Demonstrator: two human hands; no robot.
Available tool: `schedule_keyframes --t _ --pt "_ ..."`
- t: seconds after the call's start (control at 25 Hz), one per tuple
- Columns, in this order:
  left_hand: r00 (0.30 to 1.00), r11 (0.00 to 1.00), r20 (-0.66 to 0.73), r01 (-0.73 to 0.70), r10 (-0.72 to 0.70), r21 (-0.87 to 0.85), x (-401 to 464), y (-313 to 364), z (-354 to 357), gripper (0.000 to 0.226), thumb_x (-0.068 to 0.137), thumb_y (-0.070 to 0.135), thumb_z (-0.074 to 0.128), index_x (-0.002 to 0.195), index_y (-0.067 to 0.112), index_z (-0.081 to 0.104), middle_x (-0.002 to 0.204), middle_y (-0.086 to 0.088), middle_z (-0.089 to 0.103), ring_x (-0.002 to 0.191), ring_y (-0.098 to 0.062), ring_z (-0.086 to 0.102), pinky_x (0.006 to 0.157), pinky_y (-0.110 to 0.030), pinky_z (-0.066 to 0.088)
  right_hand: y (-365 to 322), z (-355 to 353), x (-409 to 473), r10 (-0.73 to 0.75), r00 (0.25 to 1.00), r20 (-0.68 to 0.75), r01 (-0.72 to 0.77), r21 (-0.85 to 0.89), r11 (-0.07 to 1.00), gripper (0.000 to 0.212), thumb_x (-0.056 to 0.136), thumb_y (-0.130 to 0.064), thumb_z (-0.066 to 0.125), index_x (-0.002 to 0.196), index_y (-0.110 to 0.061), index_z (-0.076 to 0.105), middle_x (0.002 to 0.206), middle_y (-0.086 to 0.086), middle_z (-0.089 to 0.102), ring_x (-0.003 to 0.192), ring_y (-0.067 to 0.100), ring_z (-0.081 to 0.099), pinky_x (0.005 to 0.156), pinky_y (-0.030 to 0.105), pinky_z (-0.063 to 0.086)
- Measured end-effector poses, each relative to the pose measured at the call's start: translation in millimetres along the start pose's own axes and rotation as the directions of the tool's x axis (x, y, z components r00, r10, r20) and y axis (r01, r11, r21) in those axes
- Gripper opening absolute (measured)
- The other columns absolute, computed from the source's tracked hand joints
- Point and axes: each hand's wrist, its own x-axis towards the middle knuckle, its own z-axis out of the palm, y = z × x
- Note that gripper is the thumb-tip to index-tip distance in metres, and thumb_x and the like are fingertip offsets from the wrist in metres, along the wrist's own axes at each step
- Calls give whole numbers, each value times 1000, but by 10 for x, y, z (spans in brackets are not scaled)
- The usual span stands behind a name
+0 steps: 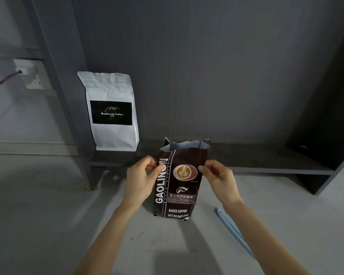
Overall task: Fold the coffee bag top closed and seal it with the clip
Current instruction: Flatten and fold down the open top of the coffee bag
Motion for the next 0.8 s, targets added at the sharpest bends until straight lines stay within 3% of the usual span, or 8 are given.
schedule_keyframes --t 0.12,0.2,0.28,0.44,0.6,0.72,0.8 --pt "1000 1000 -3 -27 27 10 -5 8 20 19 74 15 70 64 9 54 60 6 60 59 0 58 56 -10 43 -9 -22 35 -13 1000 -10 13 -18 1000 26 82 -12 60 63 -29 59 71 -8 64 61 -6 59 53 2 43" --pt "998 999 37 -52 52 -10 -4 -9 18 16 75 13 69 67 7 55 82 -2 62 72 -10 61 68 -24 48 12 -33 27 -42 999 -34 38 -91 995 27 81 -13 61 62 -31 55 82 -8 56 69 0 57 56 0 41" --pt "994 998 97 -43 47 -38 14 -40 17 11 77 12 67 72 10 57 104 4 58 92 -10 59 82 -26 46 44 -40 13 -60 997 -51 54 -115 992 20 81 -13 61 69 -28 56 92 -8 50 78 3 55 60 -3 41" --pt "986 989 167 48 -25 -137 5 -74 58 9 81 14 62 82 6 58 83 6 67 79 3 61 75 -21 48 63 -5 -8 -31 999 -16 31 -41 999 17 85 -13 55 77 -28 57 83 -7 65 77 5 61 62 6 49" --pt "980 980 194 77 -40 -185 7 -92 64 10 81 15 62 79 7 56 77 -7 69 74 -16 64 69 -33 50 60 8 -8 -36 999 -11 36 -52 998 20 87 -13 52 76 -30 56 81 -7 66 80 7 63 65 16 51" --pt "976 978 214 73 -31 -193 1 -92 44 11 81 16 62 73 17 55 69 3 65 67 -11 60 64 -29 46 69 12 3 -27 999 -17 27 -40 999 24 87 -10 50 74 -28 56 78 -5 66 78 14 63 70 22 51" --pt "972 979 235 68 -22 -190 -6 -85 33 11 81 17 62 75 22 55 71 7 65 68 -7 60 64 -26 47 89 19 -1 -28 999 -36 27 -13 1000 25 87 -8 50 72 -27 56 76 -3 66 76 15 63 66 19 53"
